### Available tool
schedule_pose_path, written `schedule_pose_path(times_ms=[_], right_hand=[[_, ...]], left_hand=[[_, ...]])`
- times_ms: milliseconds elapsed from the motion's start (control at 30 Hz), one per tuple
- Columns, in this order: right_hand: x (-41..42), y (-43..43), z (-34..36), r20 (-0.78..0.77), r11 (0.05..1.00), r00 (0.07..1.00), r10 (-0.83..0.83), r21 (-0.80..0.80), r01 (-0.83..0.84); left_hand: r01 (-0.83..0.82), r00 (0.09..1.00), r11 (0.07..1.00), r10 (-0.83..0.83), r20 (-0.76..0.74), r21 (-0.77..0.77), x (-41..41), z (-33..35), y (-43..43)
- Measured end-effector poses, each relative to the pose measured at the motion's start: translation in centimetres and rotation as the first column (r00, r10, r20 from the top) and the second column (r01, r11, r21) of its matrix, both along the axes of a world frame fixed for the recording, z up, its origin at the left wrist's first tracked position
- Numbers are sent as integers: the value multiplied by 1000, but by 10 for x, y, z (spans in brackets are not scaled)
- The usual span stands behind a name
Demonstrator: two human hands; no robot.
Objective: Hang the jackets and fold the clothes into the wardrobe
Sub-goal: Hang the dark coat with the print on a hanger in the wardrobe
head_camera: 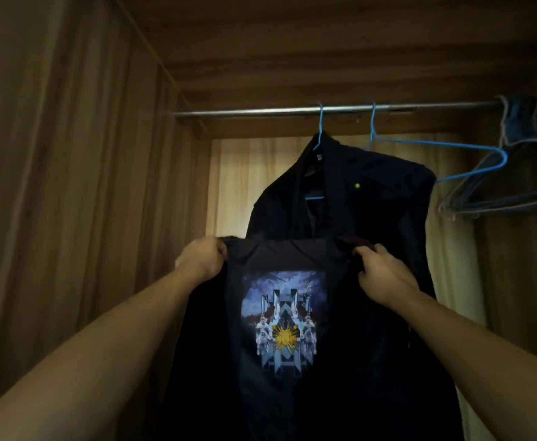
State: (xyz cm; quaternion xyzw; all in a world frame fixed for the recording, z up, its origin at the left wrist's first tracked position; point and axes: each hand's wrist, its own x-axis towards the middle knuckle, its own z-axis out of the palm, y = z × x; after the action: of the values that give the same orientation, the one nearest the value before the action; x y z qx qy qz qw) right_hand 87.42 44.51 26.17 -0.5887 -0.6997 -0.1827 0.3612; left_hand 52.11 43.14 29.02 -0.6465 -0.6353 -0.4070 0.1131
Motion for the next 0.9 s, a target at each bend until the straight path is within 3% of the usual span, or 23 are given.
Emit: schedule_pose_path(times_ms=[133, 300, 533, 667, 767, 833, 900], right_hand=[[5, 16, -64, 64, 995, 997, 53, -82, -48], [20, 39, -164, 71, 938, 989, 127, -333, -96], [34, 47, -316, 70, 721, 978, 196, -686, -96], [39, 34, -381, 55, 650, 974, 219, -753, -103], [34, 16, -396, 55, 611, 988, 144, -790, -46], [31, 5, -394, 18, 615, 993, 113, -787, -56], [31, -8, -389, -30, 658, 991, 131, -745, -110]], left_hand=[[23, 999, 988, -18, 35, -154, -13, -88, 25], [87, 996, 932, -83, 26, -352, -23, -192, 48], [99, 960, 688, -255, -112, -718, -35, -362, 66], [80, 938, 661, -303, -168, -746, -27, -414, 54], [49, 935, 673, -290, -202, -738, -17, -424, 40], [52, 948, 677, -265, -178, -734, -13, -427, 27], [90, 971, 742, -214, -108, -664, -9, -425, 15]])
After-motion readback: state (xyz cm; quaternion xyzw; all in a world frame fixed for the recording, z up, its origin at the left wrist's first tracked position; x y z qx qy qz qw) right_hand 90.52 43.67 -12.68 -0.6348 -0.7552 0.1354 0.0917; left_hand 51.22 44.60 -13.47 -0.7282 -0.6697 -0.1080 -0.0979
